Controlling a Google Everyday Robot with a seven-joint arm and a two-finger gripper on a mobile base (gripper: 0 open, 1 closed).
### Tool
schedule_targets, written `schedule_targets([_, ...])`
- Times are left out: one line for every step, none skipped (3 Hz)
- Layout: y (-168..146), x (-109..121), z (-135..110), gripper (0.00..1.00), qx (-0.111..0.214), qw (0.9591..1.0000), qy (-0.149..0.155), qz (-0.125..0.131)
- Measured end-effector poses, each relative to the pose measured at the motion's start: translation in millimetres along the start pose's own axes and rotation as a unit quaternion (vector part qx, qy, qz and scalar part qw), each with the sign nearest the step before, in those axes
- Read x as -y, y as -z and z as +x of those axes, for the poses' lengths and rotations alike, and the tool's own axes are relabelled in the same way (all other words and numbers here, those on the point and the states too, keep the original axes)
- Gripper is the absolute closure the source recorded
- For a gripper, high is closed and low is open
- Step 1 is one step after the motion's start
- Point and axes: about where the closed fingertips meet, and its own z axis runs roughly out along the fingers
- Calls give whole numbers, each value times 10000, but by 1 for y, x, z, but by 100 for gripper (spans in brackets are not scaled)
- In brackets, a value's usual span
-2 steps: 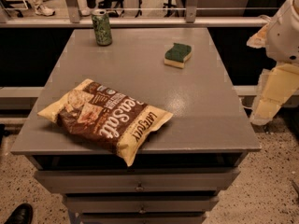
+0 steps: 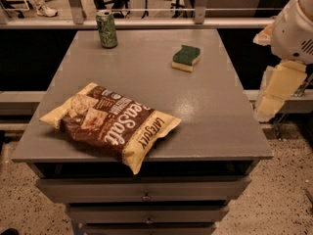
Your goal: Move sponge near green can
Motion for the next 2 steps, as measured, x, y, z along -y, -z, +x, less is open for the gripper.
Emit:
schedule_targets([-22, 51, -15, 0, 384, 9986, -183, 303])
schedule_targets([-52, 105, -28, 0, 815, 9941, -485, 519])
